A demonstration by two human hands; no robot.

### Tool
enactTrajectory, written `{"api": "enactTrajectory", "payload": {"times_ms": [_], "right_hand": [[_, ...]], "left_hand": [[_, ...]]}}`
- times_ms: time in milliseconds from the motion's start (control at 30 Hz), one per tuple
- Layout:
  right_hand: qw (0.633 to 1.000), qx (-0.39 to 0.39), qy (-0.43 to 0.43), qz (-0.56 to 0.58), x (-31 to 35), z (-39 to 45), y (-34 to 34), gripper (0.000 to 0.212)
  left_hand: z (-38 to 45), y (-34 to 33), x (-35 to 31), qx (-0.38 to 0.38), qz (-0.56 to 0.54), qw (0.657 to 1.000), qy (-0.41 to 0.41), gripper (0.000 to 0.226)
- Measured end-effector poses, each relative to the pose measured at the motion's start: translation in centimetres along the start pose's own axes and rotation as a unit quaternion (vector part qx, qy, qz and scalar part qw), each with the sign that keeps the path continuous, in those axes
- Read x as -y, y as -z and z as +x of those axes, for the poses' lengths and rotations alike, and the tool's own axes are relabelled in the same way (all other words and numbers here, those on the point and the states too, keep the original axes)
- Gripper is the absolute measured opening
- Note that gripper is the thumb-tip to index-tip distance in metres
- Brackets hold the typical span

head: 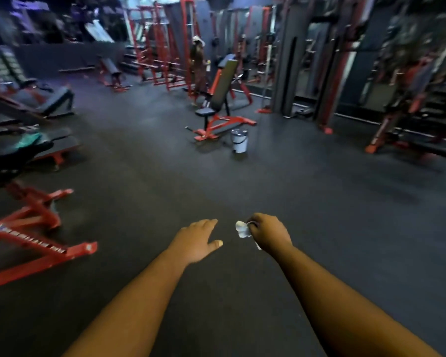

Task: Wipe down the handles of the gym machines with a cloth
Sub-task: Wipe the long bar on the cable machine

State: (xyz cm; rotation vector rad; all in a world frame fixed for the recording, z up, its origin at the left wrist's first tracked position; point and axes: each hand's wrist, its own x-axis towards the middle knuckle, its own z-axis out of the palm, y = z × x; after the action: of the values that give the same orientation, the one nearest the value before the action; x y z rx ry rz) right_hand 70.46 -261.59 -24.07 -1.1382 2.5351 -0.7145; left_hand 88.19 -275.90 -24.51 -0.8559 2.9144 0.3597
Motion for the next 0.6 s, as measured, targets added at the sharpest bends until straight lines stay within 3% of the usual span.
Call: {"api": "enactTrajectory", "payload": {"times_ms": [300,600], "right_hand": [[0.994,-0.082,-0.074,0.020,-7.0,7.5,5.9,0.027],[0.989,-0.123,-0.076,0.017,-12.5,20.0,12.1,0.026]], "left_hand": [[14.2,3.8,-6.1,-0.008,0.065,0.989,-0.133,0.077],[29.0,7.8,-11.7,-0.034,0.097,0.979,-0.176,0.078]]}}
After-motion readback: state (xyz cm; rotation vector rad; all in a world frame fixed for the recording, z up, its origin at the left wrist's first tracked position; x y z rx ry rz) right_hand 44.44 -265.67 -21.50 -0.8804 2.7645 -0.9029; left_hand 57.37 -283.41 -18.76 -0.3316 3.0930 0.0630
